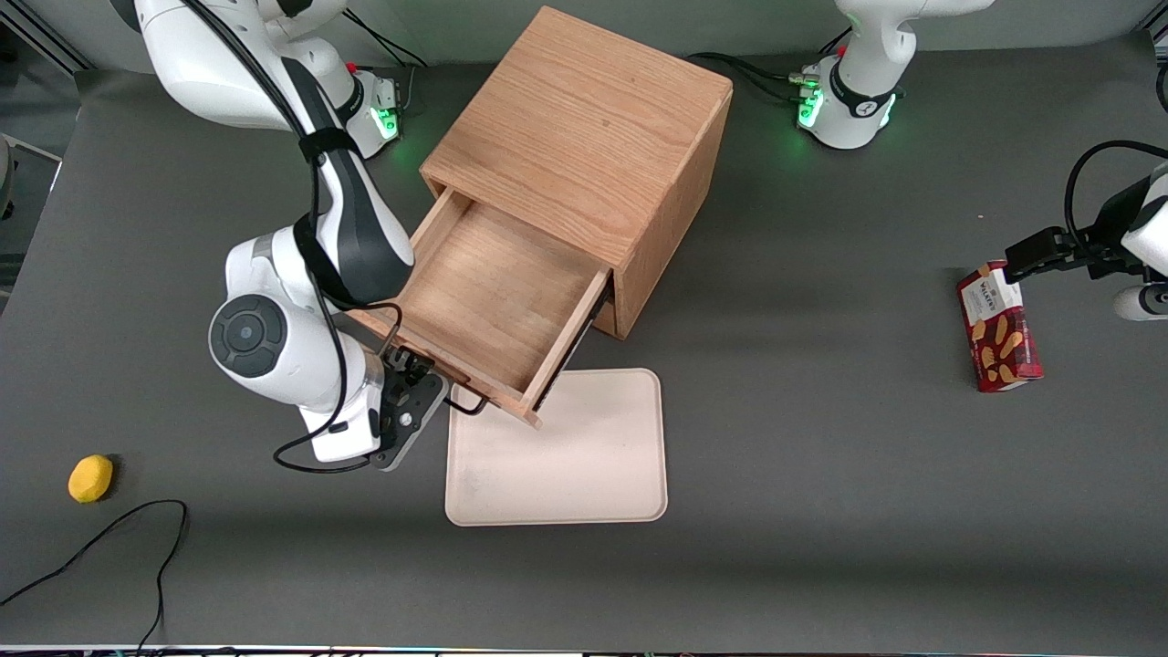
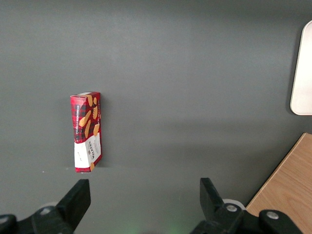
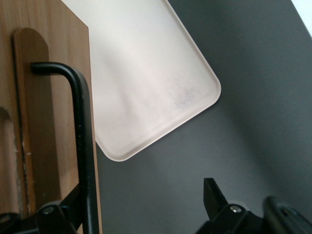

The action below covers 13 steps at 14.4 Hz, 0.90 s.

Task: Open upper drawer
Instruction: 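Pull the upper drawer outward by its handle with the right gripper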

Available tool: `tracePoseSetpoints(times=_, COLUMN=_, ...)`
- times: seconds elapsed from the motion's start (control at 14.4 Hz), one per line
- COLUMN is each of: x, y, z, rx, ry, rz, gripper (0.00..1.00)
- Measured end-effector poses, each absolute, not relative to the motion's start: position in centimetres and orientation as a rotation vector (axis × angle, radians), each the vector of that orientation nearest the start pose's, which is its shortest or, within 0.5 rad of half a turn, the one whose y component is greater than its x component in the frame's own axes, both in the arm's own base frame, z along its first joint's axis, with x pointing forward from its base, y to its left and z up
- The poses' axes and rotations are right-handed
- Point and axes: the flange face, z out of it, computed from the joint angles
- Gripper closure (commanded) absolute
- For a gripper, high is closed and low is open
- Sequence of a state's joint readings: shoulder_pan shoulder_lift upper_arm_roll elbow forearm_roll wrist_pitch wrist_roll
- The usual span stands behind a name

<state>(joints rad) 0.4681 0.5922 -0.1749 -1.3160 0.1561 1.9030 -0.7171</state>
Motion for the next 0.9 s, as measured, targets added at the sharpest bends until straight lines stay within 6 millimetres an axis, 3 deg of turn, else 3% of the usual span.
tracePoseSetpoints(times=0.63, x=69.8, y=23.2, z=39.2, rx=-2.727, ry=-1.461, rz=-0.004, gripper=0.0)
tracePoseSetpoints(times=0.9, x=69.8, y=23.2, z=40.0, rx=-2.718, ry=-1.457, rz=0.008, gripper=0.0)
